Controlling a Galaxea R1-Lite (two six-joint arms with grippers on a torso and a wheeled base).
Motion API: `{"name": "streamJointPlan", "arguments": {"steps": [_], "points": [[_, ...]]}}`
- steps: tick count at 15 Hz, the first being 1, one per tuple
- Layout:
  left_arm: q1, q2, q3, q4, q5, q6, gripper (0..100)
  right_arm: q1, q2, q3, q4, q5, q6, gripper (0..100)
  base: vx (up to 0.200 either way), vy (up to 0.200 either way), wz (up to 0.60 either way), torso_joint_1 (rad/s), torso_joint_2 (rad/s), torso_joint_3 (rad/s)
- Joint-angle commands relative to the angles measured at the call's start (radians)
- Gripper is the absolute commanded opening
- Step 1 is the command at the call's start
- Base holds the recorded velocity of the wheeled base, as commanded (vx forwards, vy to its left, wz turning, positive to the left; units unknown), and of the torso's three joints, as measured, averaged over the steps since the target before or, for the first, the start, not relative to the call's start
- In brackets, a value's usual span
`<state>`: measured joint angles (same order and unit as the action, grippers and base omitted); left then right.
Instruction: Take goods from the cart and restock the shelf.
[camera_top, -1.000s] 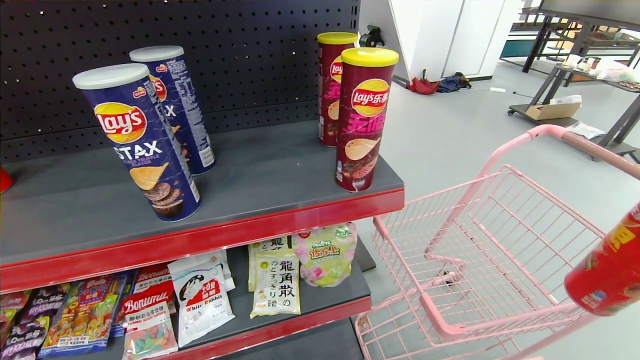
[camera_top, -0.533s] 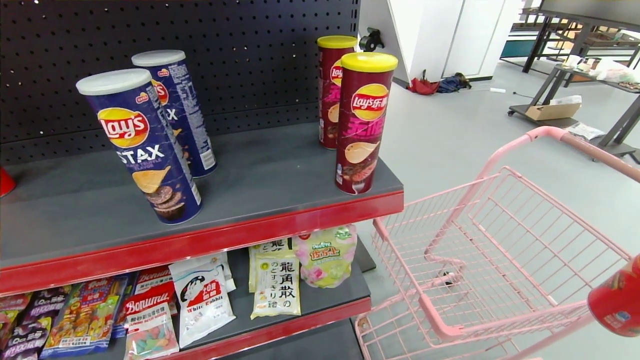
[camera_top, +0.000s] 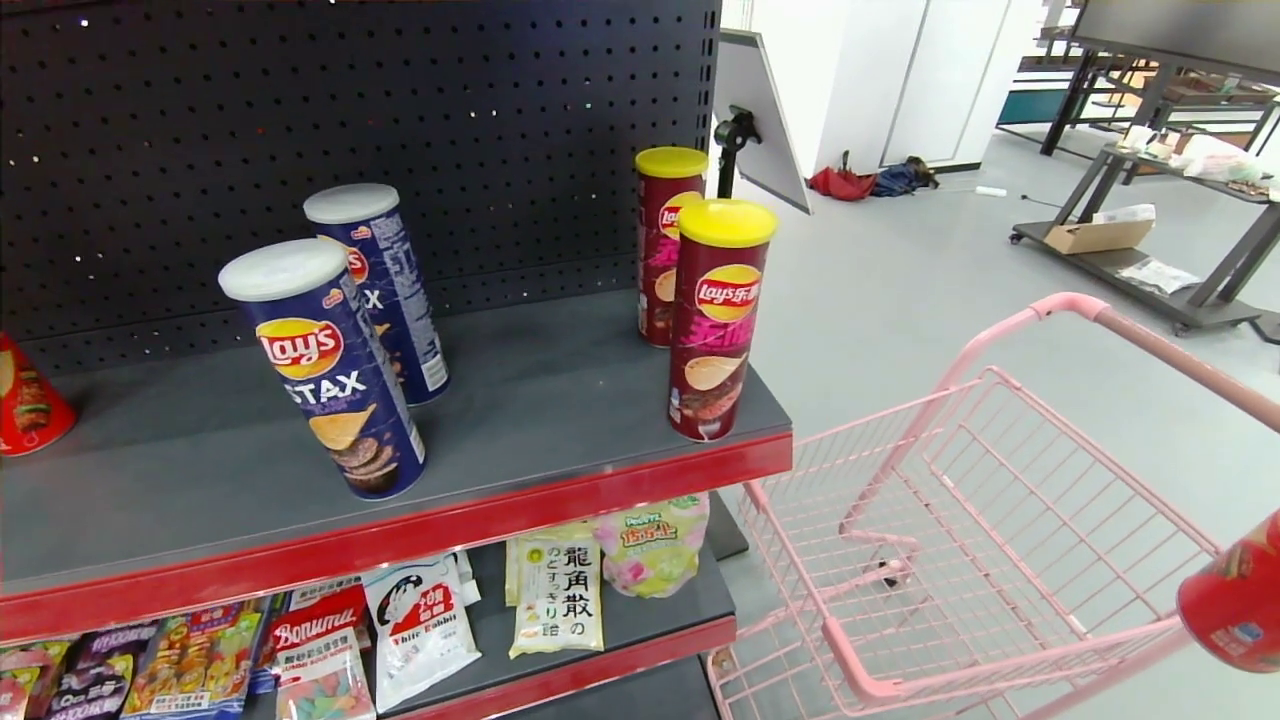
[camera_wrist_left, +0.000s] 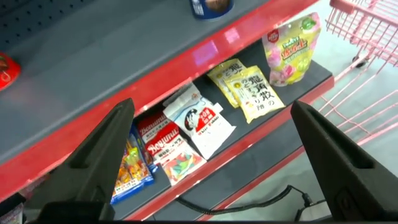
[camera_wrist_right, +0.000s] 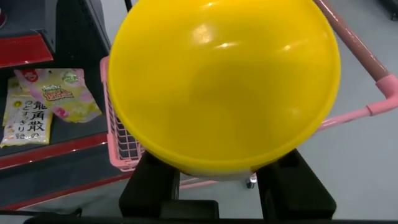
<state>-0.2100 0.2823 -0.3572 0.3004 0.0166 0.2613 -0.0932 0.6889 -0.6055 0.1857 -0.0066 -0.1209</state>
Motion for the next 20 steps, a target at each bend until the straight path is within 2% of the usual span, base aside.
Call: {"name": "streamJointPlan", "arguments": {"steps": [1, 8, 16, 17, 19, 20], "points": [[0.0, -0.002, 0.0, 0.0, 0.0, 0.001, 100, 0.001, 0.007, -0.002, -0.002, 0.0, -0.002, 0, 0.0, 0.0, 0.0, 0.168, -0.41, -0.246], [0.0, -0.002, 0.003, 0.0, 0.0, 0.001, 100, -0.005, 0.043, 0.003, -0.042, -0.003, -0.052, 0, 0.0, 0.0, 0.0, 0.147, -0.35, -0.2], [0.0, -0.002, 0.003, 0.0, 0.0, 0.001, 100, -0.003, 0.041, 0.021, -0.052, -0.001, -0.057, 0, 0.0, 0.0, 0.6, 0.013, -0.02, -0.009], [0.001, -0.002, 0.004, 0.005, 0.003, 0.003, 100, -0.003, 0.034, 0.038, -0.052, -0.003, -0.057, 0, 0.0, 0.0, 0.0, 0.0, 0.0, 0.0], [0.001, 0.0, 0.003, 0.006, 0.011, 0.058, 100, -0.007, -0.008, 0.067, -0.051, -0.003, -0.048, 0, 0.0, 0.0, 0.0, 0.0, 0.0, 0.0], [0.001, 0.0, 0.003, 0.006, 0.011, 0.07, 100, -0.007, -0.02, 0.075, -0.052, -0.003, -0.043, 0, 0.0, 0.0, 0.0, 0.0, 0.0, 0.0]]}}
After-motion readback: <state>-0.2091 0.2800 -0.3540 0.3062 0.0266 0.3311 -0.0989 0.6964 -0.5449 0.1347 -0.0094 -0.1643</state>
